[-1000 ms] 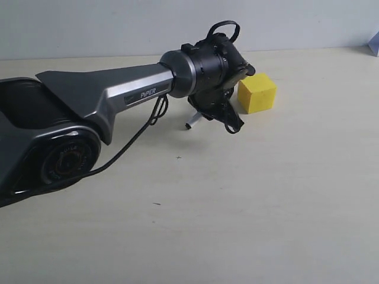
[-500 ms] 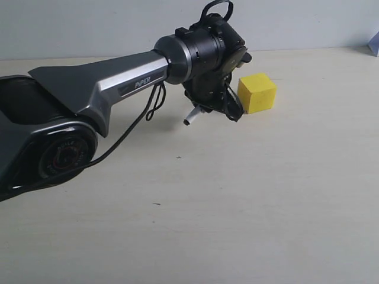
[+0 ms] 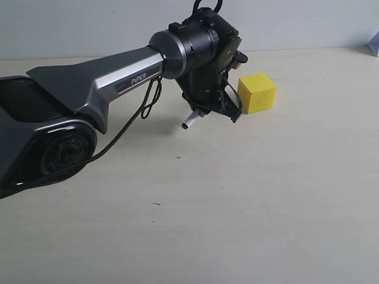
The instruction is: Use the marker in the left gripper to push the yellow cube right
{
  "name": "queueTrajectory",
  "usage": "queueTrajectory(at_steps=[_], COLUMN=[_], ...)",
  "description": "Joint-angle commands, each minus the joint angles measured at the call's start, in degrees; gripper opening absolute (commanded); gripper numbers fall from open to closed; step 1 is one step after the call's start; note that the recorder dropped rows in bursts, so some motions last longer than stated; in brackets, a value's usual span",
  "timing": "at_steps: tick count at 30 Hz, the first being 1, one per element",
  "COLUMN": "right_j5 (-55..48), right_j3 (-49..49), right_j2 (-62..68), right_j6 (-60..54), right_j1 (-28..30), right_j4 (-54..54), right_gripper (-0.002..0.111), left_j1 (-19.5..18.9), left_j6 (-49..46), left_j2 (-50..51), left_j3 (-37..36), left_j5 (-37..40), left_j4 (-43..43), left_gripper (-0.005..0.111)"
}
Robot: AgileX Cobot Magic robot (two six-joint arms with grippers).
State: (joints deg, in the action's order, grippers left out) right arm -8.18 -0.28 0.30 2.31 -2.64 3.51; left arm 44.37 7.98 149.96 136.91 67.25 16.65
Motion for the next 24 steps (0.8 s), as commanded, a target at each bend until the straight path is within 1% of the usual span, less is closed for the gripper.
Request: queueTrajectory(at_steps=[1, 3, 7, 10, 21, 24], right_j5=[0.5, 0.5, 0.5, 0.5, 0.5, 0.5], right_j3=[0.3, 0.3, 0.3, 0.3, 0.3, 0.3], right_j2=[-0.3, -0.3, -0.3, -0.3, -0.3, -0.3], right_j6=[-0.1, -0.1, -0.1, -0.1, -0.1, -0.1], right_j1=[0.0, 0.0, 0.0, 0.0, 0.0, 0.0], right_j4=[0.0, 0.0, 0.0, 0.0, 0.0, 0.0], right_gripper=[0.000, 0.000, 0.000, 0.000, 0.000, 0.000], left_j1=[0.1, 0.1, 0.3, 0.3, 0.1, 0.8], left_j6=[-0.7, -1.2, -1.8, -2.1, -3.2, -5.5], left_j2=[0.1, 0.8, 3.5, 4.4, 4.6, 4.6], left_j3=[0.5, 1.0, 5.3, 7.9, 8.4, 8.4], left_j5=[2.6, 2.7, 2.7, 2.7, 2.7, 2.7], left_j4=[-0.8, -1.0, -3.5, -3.7, -3.7, -3.5], left_gripper=[0.000, 0.000, 0.000, 0.000, 0.000, 0.000])
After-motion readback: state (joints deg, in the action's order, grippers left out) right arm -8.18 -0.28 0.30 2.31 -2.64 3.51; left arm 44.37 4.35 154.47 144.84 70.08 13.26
